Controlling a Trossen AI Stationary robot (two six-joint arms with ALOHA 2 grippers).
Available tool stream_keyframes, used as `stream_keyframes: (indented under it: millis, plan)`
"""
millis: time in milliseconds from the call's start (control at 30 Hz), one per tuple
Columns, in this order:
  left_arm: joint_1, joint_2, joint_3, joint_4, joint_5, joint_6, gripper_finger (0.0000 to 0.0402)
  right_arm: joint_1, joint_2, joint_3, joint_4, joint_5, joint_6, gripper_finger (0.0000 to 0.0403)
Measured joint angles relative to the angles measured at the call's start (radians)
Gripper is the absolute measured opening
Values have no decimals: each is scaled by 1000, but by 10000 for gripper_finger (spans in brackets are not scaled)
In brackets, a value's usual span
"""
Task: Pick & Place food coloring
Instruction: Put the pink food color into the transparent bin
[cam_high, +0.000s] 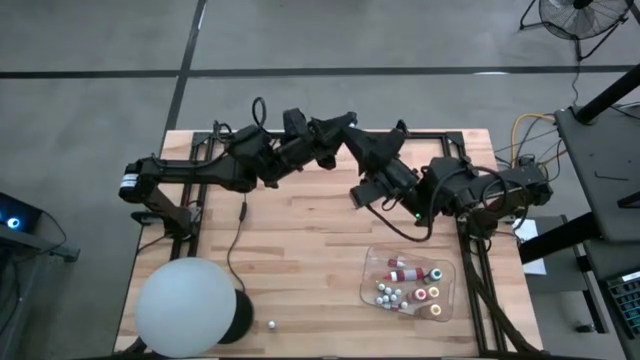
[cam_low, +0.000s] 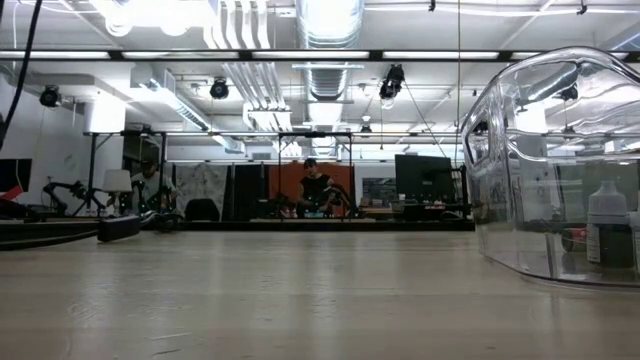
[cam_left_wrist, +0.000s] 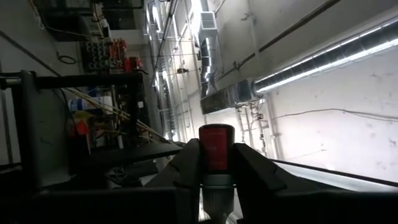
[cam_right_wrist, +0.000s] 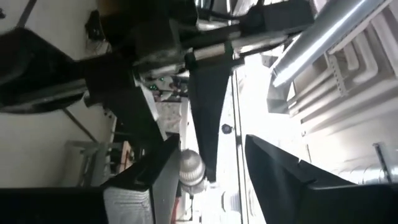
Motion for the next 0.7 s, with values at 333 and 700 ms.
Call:
stream_keyframes:
  millis: [333, 700]
  plan:
    - [9, -21, 0, -42, 13, -30, 51, -3, -1, -1, -36, 8, -1, 171]
    - [16, -50, 0, -153, 60, -55, 51, -3, -2, -2, -112, 9, -1, 171]
